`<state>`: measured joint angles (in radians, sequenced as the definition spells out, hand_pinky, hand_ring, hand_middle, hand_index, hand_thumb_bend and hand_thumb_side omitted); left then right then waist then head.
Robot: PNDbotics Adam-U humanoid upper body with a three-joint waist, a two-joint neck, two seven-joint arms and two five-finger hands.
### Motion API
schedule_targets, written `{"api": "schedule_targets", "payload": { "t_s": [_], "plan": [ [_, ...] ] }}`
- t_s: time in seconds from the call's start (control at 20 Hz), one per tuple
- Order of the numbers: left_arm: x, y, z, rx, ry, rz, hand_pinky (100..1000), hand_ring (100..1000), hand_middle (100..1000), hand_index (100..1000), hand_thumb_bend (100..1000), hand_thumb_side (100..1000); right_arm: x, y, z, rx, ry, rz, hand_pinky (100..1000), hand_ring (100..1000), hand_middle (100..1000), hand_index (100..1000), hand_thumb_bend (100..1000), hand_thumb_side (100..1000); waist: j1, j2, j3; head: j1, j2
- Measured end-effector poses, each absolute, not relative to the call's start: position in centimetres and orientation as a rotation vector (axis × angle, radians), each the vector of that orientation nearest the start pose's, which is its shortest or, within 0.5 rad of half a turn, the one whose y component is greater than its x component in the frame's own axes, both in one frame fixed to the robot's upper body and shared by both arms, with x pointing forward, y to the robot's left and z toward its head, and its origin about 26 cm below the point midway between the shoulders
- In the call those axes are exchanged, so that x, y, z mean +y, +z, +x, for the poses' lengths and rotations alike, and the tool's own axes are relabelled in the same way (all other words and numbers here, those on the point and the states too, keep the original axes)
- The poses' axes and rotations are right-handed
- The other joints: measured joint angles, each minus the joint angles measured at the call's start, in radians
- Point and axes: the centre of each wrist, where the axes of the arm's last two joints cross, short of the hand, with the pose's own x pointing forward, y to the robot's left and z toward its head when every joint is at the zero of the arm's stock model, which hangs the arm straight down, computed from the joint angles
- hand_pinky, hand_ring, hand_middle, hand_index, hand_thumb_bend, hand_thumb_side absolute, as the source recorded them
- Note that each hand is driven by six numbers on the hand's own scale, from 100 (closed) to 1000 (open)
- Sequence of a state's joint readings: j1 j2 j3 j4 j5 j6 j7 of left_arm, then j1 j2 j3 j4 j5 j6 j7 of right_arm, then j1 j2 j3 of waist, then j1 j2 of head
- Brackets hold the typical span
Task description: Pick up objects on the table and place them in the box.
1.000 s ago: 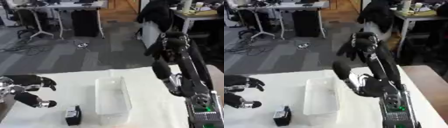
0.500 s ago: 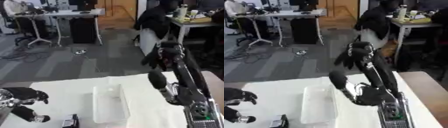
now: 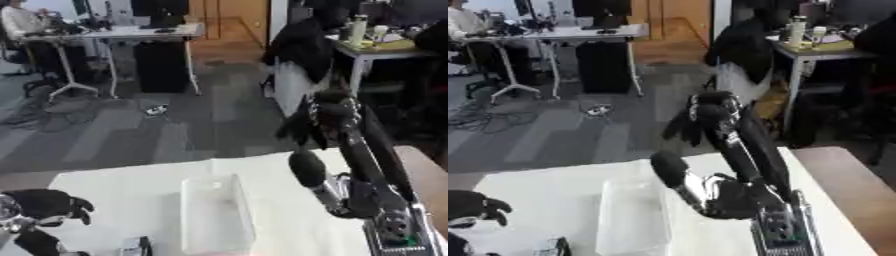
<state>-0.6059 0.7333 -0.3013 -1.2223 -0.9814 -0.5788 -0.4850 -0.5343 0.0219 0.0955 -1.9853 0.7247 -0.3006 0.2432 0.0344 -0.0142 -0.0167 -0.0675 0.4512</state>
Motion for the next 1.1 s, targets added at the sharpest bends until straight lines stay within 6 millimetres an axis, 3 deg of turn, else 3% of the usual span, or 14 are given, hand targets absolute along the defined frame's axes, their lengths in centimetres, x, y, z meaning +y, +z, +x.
{"api": "schedule_targets", "payload": {
  "t_s": [0.05, 0.3, 0.85, 1.1],
  "plan": [
    [35.5, 15.0, 40.5, -1.142, -2.18, 0.796, 855, 828, 883, 883, 385, 994, -15.3, 24.4, 30.9, 3.189, -1.148, 0.617, 100, 306, 346, 514, 491, 1000, 0.0, 0.0, 0.0, 0.0, 0.0],
    [34.7, 14.0, 40.5, -1.266, -2.182, 0.704, 911, 871, 934, 893, 417, 968, -15.3, 24.4, 30.8, 3.191, -1.15, 0.612, 100, 306, 346, 513, 490, 1000, 0.0, 0.001, -0.003, 0.0, 0.0],
    [33.2, 13.3, 41.3, -1.309, -2.181, 0.638, 920, 873, 926, 889, 389, 987, -15.2, 24.4, 30.8, 3.189, -1.152, 0.603, 100, 306, 347, 513, 492, 1000, 0.0, 0.001, -0.006, 0.007, 0.004],
    [33.9, 13.1, 41.9, -1.251, -2.166, 0.668, 923, 874, 930, 892, 391, 979, -15.1, 24.4, 30.8, 3.189, -1.152, 0.603, 100, 307, 347, 513, 493, 1000, 0.0, 0.0, -0.008, 0.007, 0.015]
  ]
}}
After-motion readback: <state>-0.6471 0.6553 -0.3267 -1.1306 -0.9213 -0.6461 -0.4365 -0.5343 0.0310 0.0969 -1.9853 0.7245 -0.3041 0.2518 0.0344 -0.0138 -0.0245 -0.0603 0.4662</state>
